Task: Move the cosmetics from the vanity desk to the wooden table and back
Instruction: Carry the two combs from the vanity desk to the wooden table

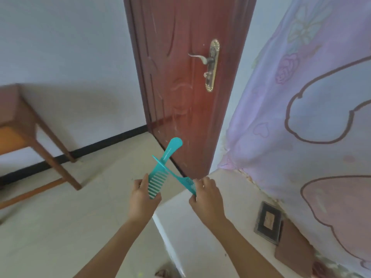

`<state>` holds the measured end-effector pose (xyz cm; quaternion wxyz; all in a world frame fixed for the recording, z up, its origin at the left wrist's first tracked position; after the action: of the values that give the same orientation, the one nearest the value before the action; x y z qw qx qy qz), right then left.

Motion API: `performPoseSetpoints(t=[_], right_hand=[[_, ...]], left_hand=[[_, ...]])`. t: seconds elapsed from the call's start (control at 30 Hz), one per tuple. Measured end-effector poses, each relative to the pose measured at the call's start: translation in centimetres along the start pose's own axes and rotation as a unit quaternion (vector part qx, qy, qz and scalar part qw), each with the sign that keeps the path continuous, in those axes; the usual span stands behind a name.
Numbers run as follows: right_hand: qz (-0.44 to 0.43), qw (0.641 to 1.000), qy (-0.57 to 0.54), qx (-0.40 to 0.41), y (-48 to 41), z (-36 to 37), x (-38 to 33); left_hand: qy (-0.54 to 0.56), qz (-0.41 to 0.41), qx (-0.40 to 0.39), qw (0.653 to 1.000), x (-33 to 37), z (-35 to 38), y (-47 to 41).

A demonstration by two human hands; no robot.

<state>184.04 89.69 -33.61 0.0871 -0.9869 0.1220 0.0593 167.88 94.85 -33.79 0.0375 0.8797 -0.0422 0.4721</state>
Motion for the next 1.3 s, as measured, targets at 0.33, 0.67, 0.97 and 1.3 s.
performPoseSetpoints(t=[0.33, 0.67, 0.97, 1.3], right_hand=[[-0.194, 0.974, 0.085, 0.077, -2.8, -4.6, -11.2], [-0.256, 0.961, 0.049, 0.097, -1.9, -8.0, -32.4], [-0.363, 0.924, -0.094, 0.071, 4.5, -7.0, -56.5], [-0.459, 0.878, -0.122, 0.047, 7.1, -5.1, -69.7]], left_hand=[[0.07, -0.015, 0.149, 0.986, -4.3, -11.5, 1.2], [0.057, -0.01, 0.261, 0.964, -10.8, -31.3, 3.7], [0.006, -0.137, 0.399, 0.907, -22.9, -51.4, 14.2], [-0.016, -0.222, 0.476, 0.851, -30.9, -60.2, 19.3]])
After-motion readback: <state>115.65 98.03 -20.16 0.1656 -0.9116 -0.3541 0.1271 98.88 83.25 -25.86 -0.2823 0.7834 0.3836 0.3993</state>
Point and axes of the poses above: each hand's wrist, its own y-axis away from the middle knuckle, its own z-axis out of the palm, x = y × z, the point moved 3 cm from there along -y, towards the middle knuckle, and after that the axes turned 10 degrees about y, right-handed, at the moved point
